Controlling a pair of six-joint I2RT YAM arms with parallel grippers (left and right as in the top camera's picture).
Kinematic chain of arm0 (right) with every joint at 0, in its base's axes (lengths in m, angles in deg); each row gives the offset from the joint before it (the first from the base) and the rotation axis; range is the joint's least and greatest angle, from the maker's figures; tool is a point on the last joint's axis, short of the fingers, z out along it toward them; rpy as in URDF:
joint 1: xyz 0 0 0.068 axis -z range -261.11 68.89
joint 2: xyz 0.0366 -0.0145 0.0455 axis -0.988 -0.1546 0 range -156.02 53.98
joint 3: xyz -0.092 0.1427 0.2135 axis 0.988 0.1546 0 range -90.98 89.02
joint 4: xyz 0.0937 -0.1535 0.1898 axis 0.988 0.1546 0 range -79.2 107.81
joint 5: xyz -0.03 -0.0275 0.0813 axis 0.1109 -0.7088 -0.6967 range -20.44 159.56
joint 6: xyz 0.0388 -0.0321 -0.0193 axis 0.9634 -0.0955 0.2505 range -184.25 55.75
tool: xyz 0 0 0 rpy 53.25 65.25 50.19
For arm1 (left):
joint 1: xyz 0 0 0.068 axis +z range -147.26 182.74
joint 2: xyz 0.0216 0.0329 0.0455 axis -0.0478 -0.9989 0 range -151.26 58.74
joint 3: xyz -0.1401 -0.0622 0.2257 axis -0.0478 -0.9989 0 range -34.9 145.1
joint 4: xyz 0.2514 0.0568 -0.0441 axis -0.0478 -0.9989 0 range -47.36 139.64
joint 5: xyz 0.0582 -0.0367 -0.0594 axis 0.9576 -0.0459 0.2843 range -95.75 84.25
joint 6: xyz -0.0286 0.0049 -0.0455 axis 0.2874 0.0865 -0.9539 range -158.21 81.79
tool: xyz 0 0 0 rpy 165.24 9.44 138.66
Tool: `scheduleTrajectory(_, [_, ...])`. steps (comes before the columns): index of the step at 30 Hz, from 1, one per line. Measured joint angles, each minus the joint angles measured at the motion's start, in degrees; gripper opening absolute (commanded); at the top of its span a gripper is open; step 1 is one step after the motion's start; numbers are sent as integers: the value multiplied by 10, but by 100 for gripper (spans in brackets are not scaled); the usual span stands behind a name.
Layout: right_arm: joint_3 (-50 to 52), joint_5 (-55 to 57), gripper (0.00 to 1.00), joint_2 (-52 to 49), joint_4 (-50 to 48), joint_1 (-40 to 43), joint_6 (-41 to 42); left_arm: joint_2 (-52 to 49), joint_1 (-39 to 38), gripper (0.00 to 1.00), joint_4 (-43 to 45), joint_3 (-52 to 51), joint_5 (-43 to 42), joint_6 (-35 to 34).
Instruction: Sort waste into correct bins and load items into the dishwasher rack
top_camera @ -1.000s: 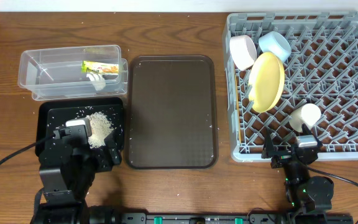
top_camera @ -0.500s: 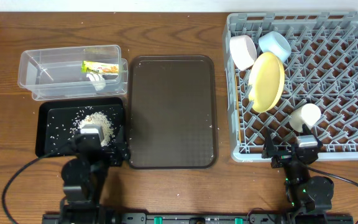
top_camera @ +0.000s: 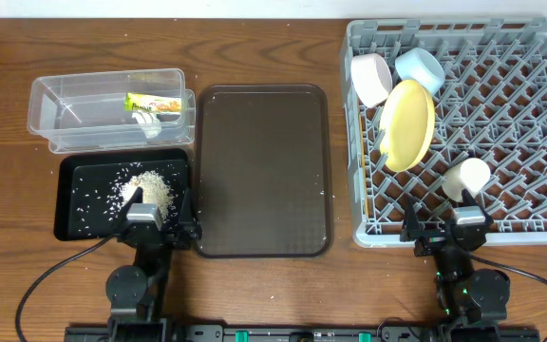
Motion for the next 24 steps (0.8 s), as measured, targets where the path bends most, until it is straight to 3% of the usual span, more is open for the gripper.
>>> scheduleTrajectory(3, [0, 0, 99, 0, 0, 0, 0, 12, 0, 92, -33, 4, 9, 1])
scheduleTrajectory(24, [0, 0, 99, 0, 0, 0, 0, 18, 0, 92, -36, 6, 13, 10])
